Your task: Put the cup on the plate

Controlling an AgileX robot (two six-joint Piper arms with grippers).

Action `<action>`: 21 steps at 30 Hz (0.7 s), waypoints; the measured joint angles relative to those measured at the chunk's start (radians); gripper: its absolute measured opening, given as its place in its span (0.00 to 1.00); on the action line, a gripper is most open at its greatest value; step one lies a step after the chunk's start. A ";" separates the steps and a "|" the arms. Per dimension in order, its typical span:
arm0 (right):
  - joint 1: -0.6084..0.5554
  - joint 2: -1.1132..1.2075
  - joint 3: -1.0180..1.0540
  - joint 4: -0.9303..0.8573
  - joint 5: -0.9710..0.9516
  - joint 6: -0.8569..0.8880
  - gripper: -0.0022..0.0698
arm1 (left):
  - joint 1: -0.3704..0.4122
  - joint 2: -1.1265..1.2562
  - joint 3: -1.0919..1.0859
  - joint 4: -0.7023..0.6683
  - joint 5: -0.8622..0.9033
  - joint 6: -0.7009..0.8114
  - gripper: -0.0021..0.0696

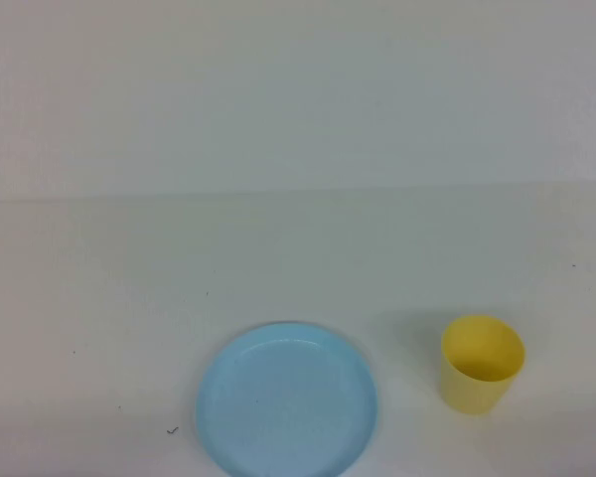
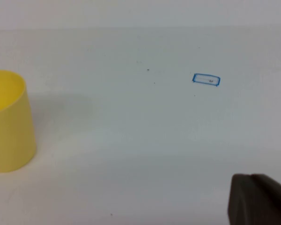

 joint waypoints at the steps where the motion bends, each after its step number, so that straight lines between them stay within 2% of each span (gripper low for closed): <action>1: 0.000 0.000 0.000 0.000 0.000 0.000 0.03 | 0.000 0.000 0.000 0.000 0.000 0.000 0.03; 11: 0.000 0.000 0.000 0.000 0.002 0.000 0.03 | 0.000 0.000 0.000 0.002 0.000 0.002 0.03; 14: 0.000 0.000 0.000 0.000 0.002 0.000 0.03 | 0.000 0.000 0.000 0.043 -0.061 -0.001 0.03; 18: 0.000 0.000 0.000 0.000 0.002 0.000 0.03 | 0.000 0.000 0.001 -0.215 -0.238 -0.168 0.03; 21: 0.000 0.000 0.000 0.000 0.002 0.000 0.03 | -0.003 0.002 0.000 -0.376 -0.522 -0.237 0.03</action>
